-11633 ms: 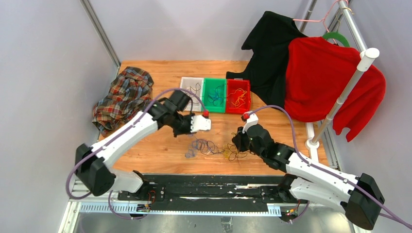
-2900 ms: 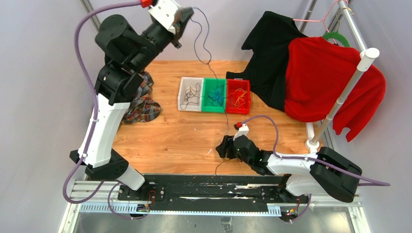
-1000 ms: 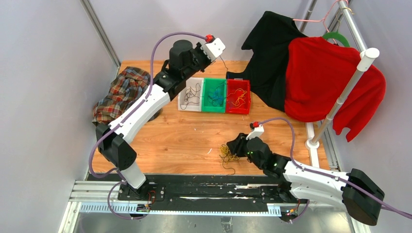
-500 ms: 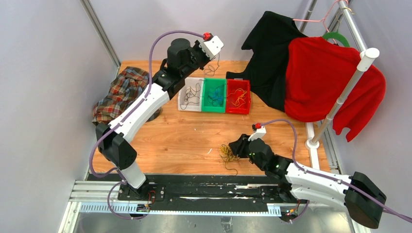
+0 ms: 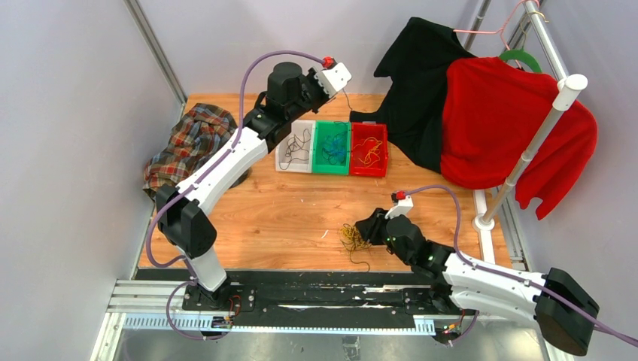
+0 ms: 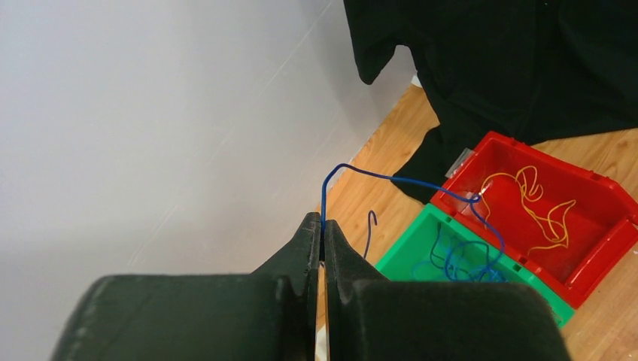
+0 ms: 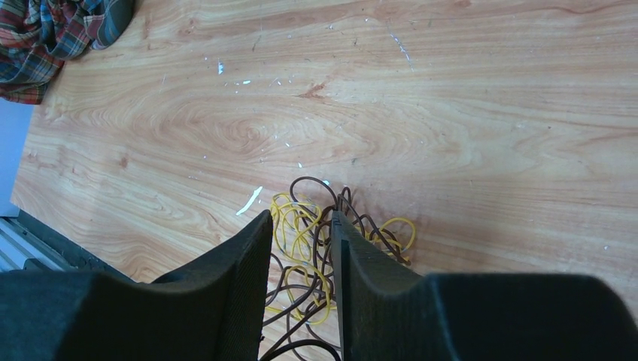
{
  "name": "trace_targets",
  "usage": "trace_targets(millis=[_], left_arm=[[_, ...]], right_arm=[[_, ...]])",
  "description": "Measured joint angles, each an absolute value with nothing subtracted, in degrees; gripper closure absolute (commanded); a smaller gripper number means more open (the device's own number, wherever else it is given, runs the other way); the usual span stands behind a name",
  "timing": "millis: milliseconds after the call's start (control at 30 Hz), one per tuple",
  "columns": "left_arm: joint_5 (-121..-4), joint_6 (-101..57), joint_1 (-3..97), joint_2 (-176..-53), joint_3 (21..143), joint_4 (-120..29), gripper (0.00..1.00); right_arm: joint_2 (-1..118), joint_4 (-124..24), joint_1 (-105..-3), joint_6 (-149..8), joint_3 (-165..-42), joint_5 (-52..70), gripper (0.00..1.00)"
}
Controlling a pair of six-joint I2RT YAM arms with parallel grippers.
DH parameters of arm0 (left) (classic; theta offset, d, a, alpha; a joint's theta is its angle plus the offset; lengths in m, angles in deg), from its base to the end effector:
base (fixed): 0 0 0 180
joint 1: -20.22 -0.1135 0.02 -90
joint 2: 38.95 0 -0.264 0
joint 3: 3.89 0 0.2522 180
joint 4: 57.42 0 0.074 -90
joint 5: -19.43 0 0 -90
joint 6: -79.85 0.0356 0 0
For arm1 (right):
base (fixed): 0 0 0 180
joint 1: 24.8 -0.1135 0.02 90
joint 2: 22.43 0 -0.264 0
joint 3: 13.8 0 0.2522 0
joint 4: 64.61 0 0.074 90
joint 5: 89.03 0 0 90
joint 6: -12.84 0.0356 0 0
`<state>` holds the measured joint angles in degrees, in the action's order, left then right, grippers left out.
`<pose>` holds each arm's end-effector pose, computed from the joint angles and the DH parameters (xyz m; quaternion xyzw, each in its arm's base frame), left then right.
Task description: Untangle the cables
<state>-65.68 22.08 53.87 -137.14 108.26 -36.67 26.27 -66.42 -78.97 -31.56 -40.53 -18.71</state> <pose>0.3405 -0.2303 0.4227 0.4300 0.6116 -0.0401 0.6629 0.1154 0.1394 0.1804 0.0372 0.8129 0.3410 0.4706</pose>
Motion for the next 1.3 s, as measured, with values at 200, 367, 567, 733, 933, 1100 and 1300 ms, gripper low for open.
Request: trace_targets(millis=[200, 367, 567, 733, 933, 1100, 1300], left_arm=[[-65.53, 22.87, 53.87, -137.09, 108.24, -36.65, 1.0], [-65.18, 23.15, 53.87, -137.09, 108.22, -36.65, 1.0], [-64.11, 22.87, 53.89, -137.55, 108.22, -35.43, 1.0], [-63.0, 22.52, 54.13, -140.0, 108.22, -32.8, 1.0], [-62.34, 24.27, 54.99, -143.21, 106.07, -30.97, 1.0], [-62.19, 25.95, 55.23, -147.28, 105.81, -30.36, 1.0], [-62.27, 27.04, 55.23, -152.68, 105.81, -30.25, 1.0]], right_arm=[[25.75, -66.33, -78.97, -31.56, -40.03, -18.71, 0.67], [24.9, -66.01, -78.86, -31.56, -39.7, -18.75, 0.67], [24.33, -65.94, -78.77, -31.54, -39.48, -18.86, 0.67], [24.2, -65.92, -78.73, -31.54, -39.48, -19.1, 0.67], [23.08, -65.74, -78.6, -31.8, -39.48, -19.58, 0.68], [22.8, -65.26, -77.27, -32.19, -39.48, -19.91, 0.67], [22.91, -64.54, -76.5, -32.19, -39.48, -19.8, 0.67]])
